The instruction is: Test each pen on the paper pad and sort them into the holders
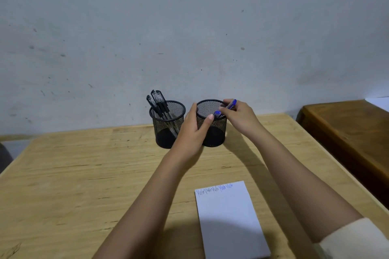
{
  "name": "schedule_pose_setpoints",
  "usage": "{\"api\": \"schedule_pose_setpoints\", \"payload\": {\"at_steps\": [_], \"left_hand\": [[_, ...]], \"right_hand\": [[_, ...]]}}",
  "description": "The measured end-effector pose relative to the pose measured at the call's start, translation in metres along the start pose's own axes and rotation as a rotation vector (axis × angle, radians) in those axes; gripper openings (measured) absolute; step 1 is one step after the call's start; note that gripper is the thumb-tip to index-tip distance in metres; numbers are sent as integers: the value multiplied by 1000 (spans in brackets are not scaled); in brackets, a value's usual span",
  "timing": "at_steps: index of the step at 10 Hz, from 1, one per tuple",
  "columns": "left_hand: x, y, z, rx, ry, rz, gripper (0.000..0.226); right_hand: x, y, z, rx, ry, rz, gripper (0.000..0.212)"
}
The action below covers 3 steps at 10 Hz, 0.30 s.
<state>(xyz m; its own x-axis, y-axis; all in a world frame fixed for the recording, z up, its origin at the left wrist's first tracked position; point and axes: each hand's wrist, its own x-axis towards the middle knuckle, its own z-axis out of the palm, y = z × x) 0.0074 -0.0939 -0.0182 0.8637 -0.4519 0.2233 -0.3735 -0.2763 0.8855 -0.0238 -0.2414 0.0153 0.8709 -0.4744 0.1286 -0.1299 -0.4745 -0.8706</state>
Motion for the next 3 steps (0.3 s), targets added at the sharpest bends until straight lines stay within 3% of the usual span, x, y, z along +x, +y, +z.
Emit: {"api": "schedule_pose_setpoints", "payload": {"at_steps": [3], "left_hand": [[-14, 17, -10, 44, -84, -83, 79]], "right_hand": [[-40, -16, -24, 30, 7, -13, 29]]}}
